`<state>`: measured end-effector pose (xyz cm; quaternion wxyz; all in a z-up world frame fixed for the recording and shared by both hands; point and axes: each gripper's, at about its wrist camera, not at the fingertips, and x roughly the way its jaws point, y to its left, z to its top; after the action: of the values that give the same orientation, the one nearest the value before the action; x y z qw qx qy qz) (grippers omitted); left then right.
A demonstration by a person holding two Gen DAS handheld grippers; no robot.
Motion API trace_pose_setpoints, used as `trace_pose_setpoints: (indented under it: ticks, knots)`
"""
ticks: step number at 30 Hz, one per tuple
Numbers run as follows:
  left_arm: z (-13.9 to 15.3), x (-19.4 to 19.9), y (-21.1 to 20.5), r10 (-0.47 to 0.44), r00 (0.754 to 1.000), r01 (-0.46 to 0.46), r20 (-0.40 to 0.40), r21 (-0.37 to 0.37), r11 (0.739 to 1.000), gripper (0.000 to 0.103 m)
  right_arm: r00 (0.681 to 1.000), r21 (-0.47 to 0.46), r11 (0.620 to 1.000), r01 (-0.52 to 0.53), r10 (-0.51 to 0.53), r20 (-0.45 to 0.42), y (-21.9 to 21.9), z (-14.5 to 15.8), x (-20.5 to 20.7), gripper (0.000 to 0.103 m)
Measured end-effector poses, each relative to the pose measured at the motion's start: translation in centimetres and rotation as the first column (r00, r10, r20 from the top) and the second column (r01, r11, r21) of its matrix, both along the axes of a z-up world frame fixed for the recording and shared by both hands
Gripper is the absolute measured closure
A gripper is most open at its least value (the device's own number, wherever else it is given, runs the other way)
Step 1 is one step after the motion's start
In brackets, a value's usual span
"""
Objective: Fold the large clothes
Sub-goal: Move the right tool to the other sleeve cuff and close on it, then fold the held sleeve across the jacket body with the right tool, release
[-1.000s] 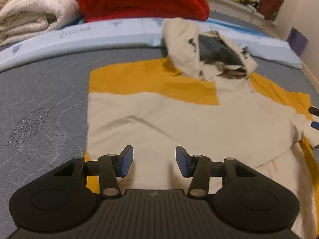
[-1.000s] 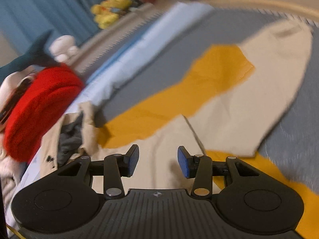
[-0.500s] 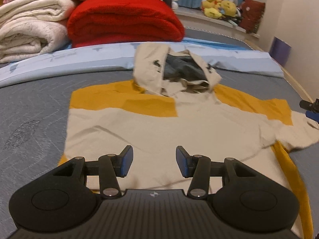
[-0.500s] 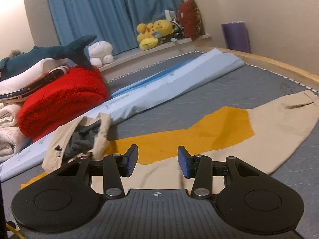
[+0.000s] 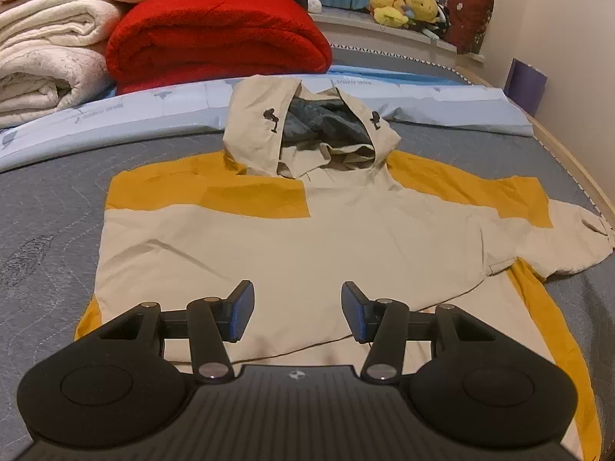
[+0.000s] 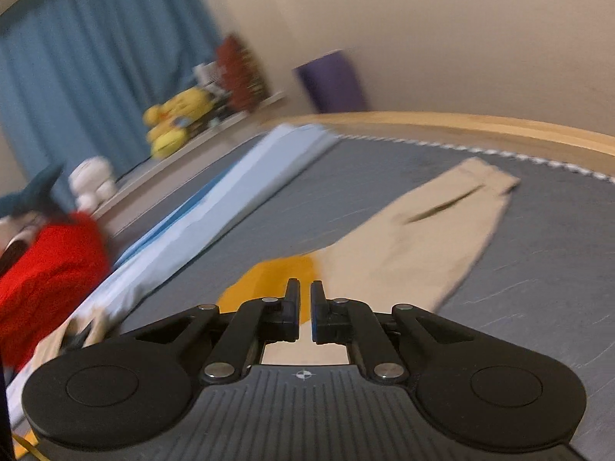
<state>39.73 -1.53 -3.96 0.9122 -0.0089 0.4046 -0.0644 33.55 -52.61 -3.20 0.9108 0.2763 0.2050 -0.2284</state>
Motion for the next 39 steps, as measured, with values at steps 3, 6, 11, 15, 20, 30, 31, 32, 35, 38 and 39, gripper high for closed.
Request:
trace_pose_setpoints:
  ticks: [3, 6, 11, 15, 20, 30, 31, 32, 35, 38, 39]
  knots:
    - [-0.2, 0.4, 0.0, -0.002, 1.000, 0.002, -0.008, -0.007, 1.000, 0.048, 0.998, 0.010, 0.998, 0.060, -0.060, -0.018, -4.1, -1.6, -0.3, 0.093]
    - [-0.5, 0.7, 0.0, -0.004, 1.000, 0.004, -0.013, -0.007, 1.000, 0.048, 0.993, 0.043, 0.993, 0.110, -0.108, -0.037, -7.2, -3.7, -0.3, 0.093]
    - [-1.0, 1.1, 0.1, -0.002, 1.000, 0.002, -0.025, -0.004, 1.000, 0.047, 0.988, 0.113, 0.983, 0.142, -0.135, -0.068, -10.0, -7.5, 0.5, 0.092]
    - [-1.4, 1.5, 0.4, 0.001, 0.999, -0.001, -0.036, 0.000, 1.000, 0.047, 0.985, 0.164, 0.973, 0.160, -0.147, -0.090, -10.7, -10.0, 1.6, 0.087]
    - [-1.7, 2.1, 0.8, 0.014, 0.999, -0.014, -0.047, -0.010, 1.000, 0.047, 0.979, 0.177, 0.965, 0.192, -0.176, -0.102, -11.3, -11.6, 2.6, 0.061]
    - [-1.6, 2.1, 1.7, 0.022, 0.999, -0.022, -0.046, -0.010, 1.000, 0.047, 0.951, 0.212, 0.927, 0.311, -0.302, -0.072, -14.7, -14.2, 5.0, 0.060]
    - [-1.6, 2.1, 1.7, 0.023, 0.999, -0.023, -0.047, -0.010, 1.000, 0.047, 0.947, 0.205, 0.924, 0.323, -0.314, -0.075, -15.0, -14.2, 5.4, 0.060]
    - [-1.6, 2.2, 1.8, 0.024, 0.999, -0.024, -0.048, -0.012, 1.000, 0.047, 0.943, 0.197, 0.922, 0.333, -0.324, -0.081, -15.3, -14.2, 5.8, 0.060]
    - [-1.4, 2.2, 2.1, 0.029, 0.998, -0.030, -0.047, -0.021, 0.999, 0.047, 0.936, 0.171, 0.921, 0.350, -0.336, -0.104, -16.1, -14.0, 7.1, 0.065]
    - [-1.2, 2.2, 2.4, 0.037, 0.998, -0.038, -0.043, -0.024, 0.999, 0.047, 0.927, 0.164, 0.914, 0.371, -0.355, -0.122, -16.5, -13.0, 8.1, 0.100]
    - [-1.1, 2.2, 2.5, 0.039, 0.998, -0.041, -0.042, -0.025, 0.999, 0.047, 0.923, 0.140, 0.914, 0.381, -0.368, -0.113, -16.3, -12.2, 8.4, 0.101]
